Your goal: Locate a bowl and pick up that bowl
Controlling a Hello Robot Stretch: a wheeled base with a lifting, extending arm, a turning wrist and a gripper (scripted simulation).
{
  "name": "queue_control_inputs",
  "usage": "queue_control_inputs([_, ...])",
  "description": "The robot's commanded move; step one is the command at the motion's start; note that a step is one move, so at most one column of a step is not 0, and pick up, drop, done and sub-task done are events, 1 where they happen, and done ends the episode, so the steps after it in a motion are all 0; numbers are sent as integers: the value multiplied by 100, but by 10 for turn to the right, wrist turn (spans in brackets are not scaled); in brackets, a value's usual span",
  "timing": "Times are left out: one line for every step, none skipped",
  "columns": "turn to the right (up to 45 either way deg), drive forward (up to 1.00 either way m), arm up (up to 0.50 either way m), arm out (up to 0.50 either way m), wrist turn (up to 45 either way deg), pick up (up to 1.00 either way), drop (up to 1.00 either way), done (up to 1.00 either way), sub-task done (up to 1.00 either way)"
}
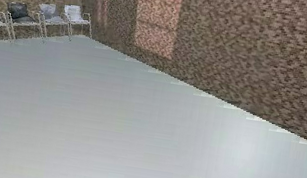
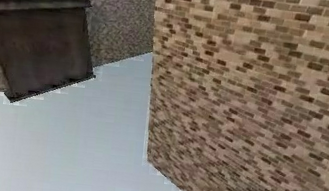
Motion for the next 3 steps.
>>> queue_control_inputs([-30, 0, 0, 0, 0, 0, 0, 0, 0])
queue_control_inputs([450, 0, 0, 0, 0, 0, 0, 0, 0])
queue_control_inputs([390, 0, 0, 0, 0, 0, 0, 0, 0])
